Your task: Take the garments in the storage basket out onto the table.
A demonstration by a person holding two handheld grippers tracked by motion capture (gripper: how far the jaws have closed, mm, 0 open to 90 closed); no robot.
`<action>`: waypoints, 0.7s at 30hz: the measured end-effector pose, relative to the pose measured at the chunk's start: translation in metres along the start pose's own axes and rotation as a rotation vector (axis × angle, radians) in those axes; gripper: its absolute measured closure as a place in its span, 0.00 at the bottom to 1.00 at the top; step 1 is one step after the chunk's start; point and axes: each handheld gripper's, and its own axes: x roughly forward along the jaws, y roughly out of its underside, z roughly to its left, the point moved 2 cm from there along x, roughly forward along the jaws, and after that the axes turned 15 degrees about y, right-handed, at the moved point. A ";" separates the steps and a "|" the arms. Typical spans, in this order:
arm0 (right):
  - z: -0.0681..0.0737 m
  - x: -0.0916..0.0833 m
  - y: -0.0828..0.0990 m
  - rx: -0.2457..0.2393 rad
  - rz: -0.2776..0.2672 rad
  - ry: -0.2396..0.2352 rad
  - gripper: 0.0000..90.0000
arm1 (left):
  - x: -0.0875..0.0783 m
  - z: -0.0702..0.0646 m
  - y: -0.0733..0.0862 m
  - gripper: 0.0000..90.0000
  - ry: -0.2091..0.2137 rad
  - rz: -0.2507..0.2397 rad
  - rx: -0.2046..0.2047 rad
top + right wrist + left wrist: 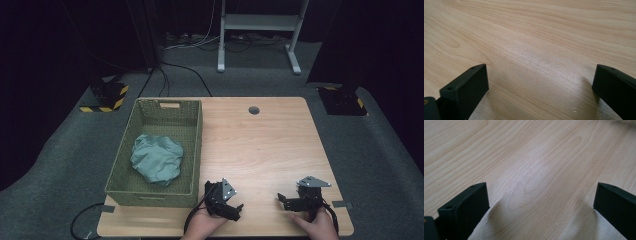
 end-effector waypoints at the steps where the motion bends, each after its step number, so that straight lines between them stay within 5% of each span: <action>1: 0.000 0.000 0.000 0.000 0.000 0.000 0.00 | 0.000 0.000 0.000 0.00 0.001 -0.001 -0.001; 12: 0.001 0.000 0.000 0.000 0.001 0.010 0.00 | -0.001 0.001 0.000 0.00 0.012 -0.009 -0.010; 21: 0.003 0.000 0.000 -0.015 0.007 0.024 0.00 | -0.007 -0.002 -0.003 0.00 0.065 -0.041 -0.001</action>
